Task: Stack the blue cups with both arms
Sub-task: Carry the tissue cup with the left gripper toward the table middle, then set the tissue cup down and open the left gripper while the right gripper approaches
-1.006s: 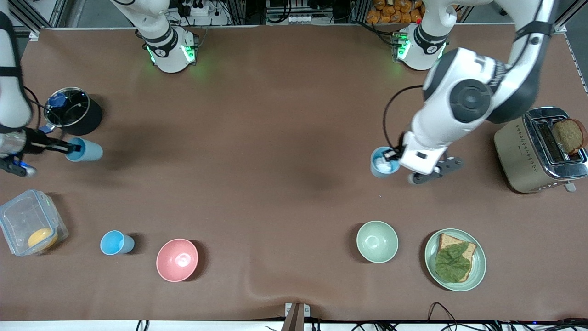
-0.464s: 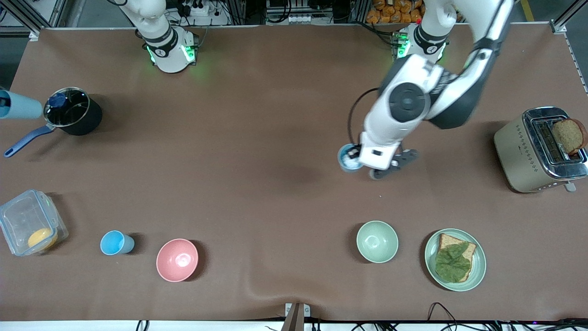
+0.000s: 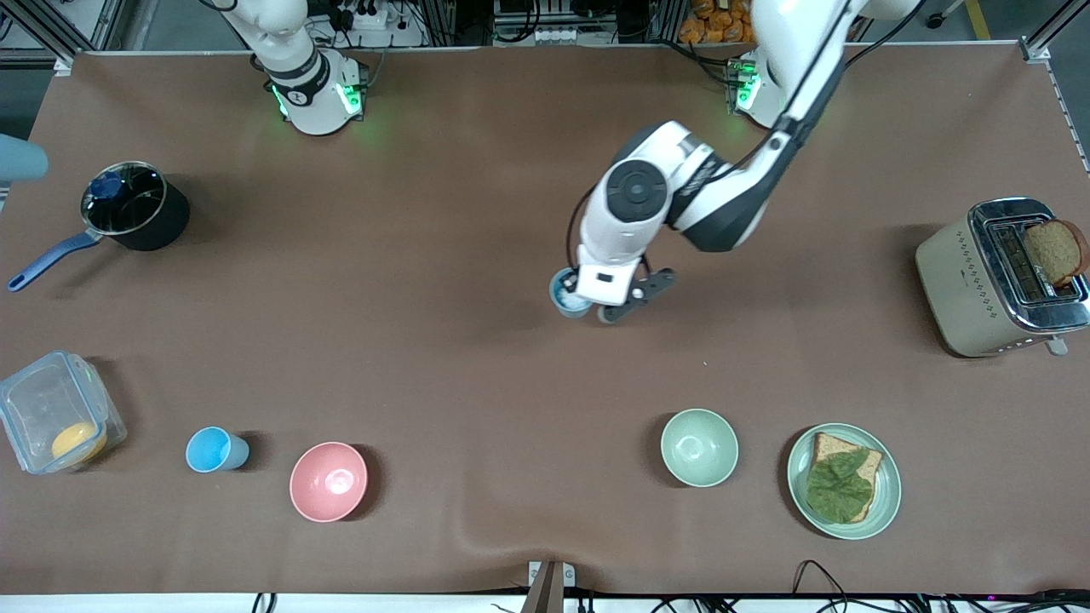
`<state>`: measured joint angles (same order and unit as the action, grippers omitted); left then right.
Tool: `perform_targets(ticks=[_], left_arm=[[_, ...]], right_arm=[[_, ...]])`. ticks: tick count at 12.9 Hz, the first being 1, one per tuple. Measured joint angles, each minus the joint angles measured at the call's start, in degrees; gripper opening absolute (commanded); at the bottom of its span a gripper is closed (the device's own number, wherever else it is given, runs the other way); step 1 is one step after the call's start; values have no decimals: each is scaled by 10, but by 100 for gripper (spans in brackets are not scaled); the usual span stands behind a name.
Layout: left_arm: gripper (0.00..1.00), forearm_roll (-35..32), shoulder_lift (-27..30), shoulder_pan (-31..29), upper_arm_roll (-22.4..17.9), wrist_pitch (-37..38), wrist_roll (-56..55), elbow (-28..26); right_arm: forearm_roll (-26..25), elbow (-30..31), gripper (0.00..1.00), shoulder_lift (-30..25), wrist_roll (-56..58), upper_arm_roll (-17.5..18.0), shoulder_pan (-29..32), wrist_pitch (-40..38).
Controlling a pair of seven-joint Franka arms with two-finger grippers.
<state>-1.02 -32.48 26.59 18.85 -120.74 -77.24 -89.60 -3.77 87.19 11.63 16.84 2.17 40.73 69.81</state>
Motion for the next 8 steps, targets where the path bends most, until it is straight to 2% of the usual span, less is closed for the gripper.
perform_targets(ticks=[3,7,8], left_arm=[[0,0,-57,29,-3,-66,-38,27],[0,-12,-103,71,-24,-117,-55,33],[8,-18,-108,83,-34,-118,-62,34]], right_arm=[[47,-6,0,1,22,22,-26,24],[64,-23,0,1,-2,34,-178,106],[76,-22,0,2,-27,35,-211,124]])
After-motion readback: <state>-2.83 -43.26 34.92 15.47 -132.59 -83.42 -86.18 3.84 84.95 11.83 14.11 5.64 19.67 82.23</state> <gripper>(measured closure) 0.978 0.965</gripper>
